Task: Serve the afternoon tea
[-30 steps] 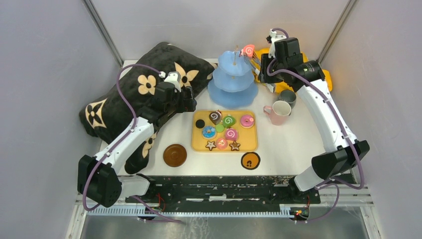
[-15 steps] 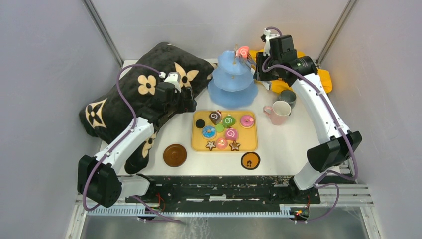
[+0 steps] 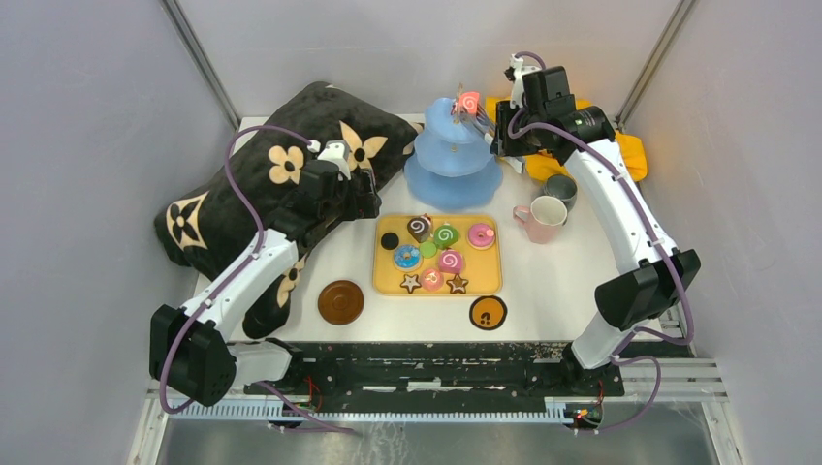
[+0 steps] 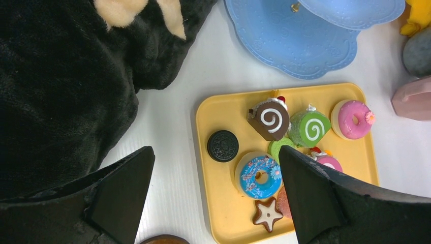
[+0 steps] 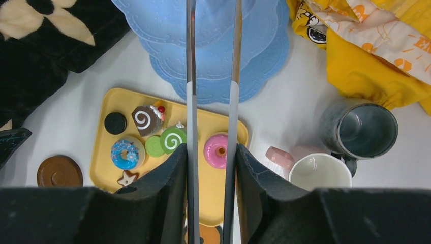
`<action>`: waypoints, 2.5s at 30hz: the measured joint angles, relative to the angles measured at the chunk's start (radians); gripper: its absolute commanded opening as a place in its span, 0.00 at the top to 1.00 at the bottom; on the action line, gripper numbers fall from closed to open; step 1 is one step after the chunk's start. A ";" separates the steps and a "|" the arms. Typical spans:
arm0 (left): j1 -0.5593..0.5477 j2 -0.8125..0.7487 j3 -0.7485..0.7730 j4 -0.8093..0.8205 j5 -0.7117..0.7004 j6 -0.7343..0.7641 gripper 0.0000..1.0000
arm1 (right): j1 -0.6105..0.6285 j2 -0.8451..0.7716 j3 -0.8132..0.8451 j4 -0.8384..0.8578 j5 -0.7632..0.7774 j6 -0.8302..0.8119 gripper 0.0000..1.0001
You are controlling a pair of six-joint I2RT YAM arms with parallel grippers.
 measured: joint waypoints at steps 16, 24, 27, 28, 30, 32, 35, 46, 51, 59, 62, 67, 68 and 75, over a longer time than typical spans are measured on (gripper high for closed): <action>0.000 -0.015 0.000 0.000 0.000 0.000 0.01 | 0.000 0.000 0.001 -0.008 -0.003 0.000 0.60; 0.000 -0.031 -0.006 0.000 0.000 0.000 0.01 | 0.000 -0.003 0.001 -0.014 0.000 0.000 0.52; 0.000 -0.035 -0.009 0.001 0.000 0.000 0.01 | 0.000 -0.009 0.001 -0.014 0.001 0.001 0.52; 0.000 -0.037 -0.011 0.000 0.000 0.000 0.01 | 0.000 -0.012 0.001 -0.014 0.001 0.000 0.52; 0.000 -0.039 -0.013 0.000 0.000 0.000 0.01 | 0.000 -0.021 0.001 -0.014 0.001 0.001 0.52; 0.000 -0.040 -0.013 0.000 0.000 0.000 0.01 | 0.000 -0.033 0.001 -0.014 0.001 0.000 0.52; 0.000 -0.040 -0.013 0.000 0.000 0.000 0.01 | 0.000 -0.055 0.001 -0.014 0.000 0.001 0.52; 0.000 -0.040 -0.013 0.000 0.002 0.000 0.01 | 0.000 -0.216 -0.089 -0.067 -0.002 -0.015 0.87; 0.000 -0.040 -0.013 0.000 0.002 0.000 0.01 | 0.000 -0.396 -0.241 -0.127 -0.069 -0.047 0.92; 0.000 -0.032 -0.013 0.002 0.005 0.000 0.01 | 0.001 -0.586 -0.419 -0.232 -0.189 -0.076 0.83; 0.000 -0.024 -0.013 0.003 0.006 0.000 0.01 | 0.003 -0.603 -0.525 -0.250 -0.208 -0.060 0.78; 0.000 -0.018 -0.013 0.003 0.010 0.000 0.01 | 0.007 -0.603 -0.681 -0.255 -0.210 -0.003 0.73; 0.000 -0.018 -0.013 0.003 0.011 0.000 0.01 | 0.007 -0.603 -0.702 -0.255 -0.205 0.012 0.71; 0.000 -0.018 -0.013 0.003 0.015 -0.001 0.01 | 0.007 -0.632 -0.779 -0.223 -0.179 0.088 0.63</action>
